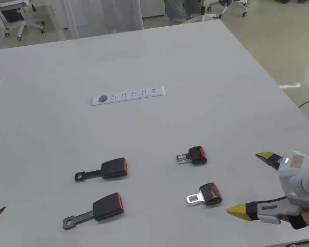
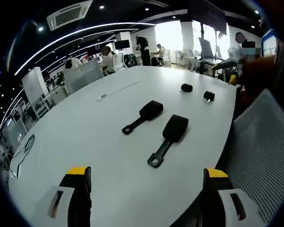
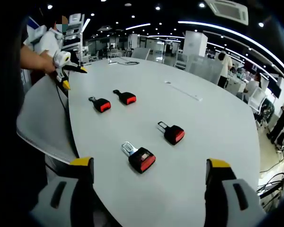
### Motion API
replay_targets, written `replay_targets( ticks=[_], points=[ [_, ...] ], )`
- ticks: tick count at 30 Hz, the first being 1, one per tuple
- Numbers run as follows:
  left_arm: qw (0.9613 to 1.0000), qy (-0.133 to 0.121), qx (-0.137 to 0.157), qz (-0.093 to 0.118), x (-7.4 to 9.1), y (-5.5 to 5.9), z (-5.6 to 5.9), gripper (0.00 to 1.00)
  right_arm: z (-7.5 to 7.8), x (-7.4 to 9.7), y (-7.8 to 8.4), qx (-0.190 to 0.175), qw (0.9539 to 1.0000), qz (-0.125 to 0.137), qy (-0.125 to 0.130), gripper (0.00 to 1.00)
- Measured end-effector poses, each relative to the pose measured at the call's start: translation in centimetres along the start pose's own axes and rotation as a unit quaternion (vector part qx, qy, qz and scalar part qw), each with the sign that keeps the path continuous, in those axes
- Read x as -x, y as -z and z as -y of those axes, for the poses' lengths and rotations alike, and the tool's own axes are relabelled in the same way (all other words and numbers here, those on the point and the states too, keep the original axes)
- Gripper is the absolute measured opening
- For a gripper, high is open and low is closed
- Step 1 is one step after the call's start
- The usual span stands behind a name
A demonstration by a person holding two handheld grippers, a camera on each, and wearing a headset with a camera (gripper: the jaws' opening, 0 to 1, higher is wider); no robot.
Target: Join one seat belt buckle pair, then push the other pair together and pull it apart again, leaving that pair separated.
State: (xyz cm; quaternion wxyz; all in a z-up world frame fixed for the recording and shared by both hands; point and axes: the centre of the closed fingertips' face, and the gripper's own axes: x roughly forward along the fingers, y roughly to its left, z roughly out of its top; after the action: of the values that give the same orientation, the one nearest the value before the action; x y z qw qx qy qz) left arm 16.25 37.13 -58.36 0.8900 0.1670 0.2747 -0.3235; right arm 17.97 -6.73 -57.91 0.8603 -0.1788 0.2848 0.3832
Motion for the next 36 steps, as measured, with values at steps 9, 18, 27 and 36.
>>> replay_targets(
  ticks=[9, 18, 27, 36],
  points=[
    [1.0000, 0.006, 0.002, 0.002, -0.2, 0.1, 0.3, 0.94, 0.7, 0.1, -0.1, -0.005, 0.9999, 0.002, 0.010, 0.99],
    [1.0000, 0.006, -0.003, 0.002, -0.2, 0.0, 0.4, 0.94, 0.3, -0.4, 0.1, 0.000, 1.0000, -0.003, 0.006, 0.98],
    [1.0000, 0.007, 0.005, 0.001, -0.3, 0.2, 0.3, 0.93, 0.7, -0.4, -0.1, -0.006, 0.9999, 0.000, 0.010, 0.98],
    [0.9999, 0.009, 0.009, 0.001, -0.2, 0.2, 0.4, 0.93, 0.4, -1.1, -0.8, -0.001, 1.0000, 0.002, 0.003, 0.97]
  ],
)
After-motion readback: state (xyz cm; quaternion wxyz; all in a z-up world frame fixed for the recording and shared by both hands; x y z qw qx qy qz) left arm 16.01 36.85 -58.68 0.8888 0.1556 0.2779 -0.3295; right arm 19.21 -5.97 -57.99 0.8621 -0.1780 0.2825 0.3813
